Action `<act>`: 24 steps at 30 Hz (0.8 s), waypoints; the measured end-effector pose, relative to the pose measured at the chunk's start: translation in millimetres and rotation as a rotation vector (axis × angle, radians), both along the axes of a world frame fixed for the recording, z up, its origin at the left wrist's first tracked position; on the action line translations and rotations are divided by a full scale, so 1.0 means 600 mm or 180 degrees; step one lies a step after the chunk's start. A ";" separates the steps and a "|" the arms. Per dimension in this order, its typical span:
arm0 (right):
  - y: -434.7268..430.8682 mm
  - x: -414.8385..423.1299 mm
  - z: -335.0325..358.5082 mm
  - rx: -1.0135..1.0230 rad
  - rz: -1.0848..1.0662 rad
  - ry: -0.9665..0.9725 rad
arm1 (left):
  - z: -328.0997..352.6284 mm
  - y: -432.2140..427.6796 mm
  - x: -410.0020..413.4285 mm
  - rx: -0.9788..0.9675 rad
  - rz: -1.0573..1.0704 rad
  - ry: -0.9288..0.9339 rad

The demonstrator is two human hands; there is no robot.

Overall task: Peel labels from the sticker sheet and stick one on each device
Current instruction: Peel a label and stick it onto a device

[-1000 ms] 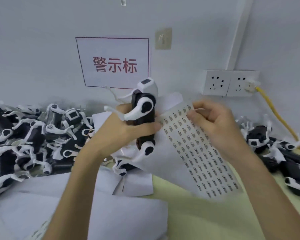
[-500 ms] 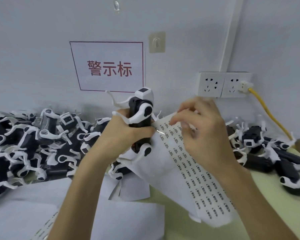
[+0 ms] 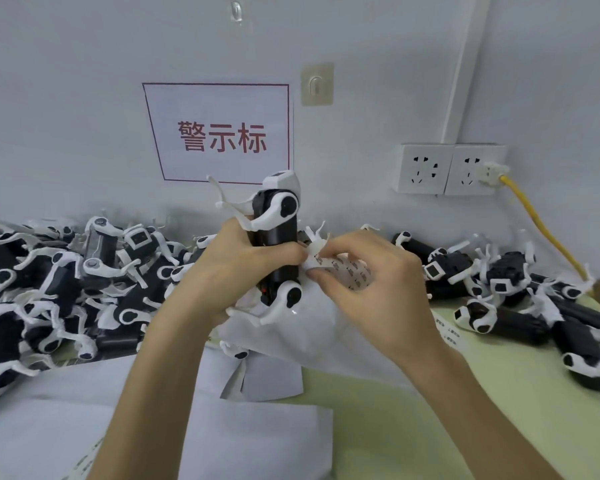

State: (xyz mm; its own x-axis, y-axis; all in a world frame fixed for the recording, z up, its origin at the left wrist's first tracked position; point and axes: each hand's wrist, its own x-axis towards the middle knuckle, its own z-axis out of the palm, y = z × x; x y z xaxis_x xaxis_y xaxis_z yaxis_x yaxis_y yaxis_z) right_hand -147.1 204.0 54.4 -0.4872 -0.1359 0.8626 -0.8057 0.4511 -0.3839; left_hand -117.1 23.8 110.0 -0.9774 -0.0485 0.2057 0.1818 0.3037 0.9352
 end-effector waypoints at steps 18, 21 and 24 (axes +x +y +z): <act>-0.010 0.002 -0.008 -0.0433 0.0187 0.0330 | 0.021 -0.006 0.020 0.0533 -0.0242 -0.0144; -0.011 0.003 -0.006 -0.0448 0.0127 0.0489 | 0.022 -0.001 0.023 0.0322 -0.0137 0.0010; -0.006 -0.001 -0.011 -0.0369 0.0033 0.0578 | 0.022 0.008 0.025 -0.0047 0.0036 0.0201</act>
State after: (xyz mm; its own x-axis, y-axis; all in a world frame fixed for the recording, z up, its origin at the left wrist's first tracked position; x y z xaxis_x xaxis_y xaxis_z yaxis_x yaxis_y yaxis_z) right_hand -147.6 200.5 47.9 -0.3215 -0.0349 0.9463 -0.8707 0.4037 -0.2809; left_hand -102.2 28.7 123.0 -0.9618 -0.0560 0.2678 0.2368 0.3199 0.9174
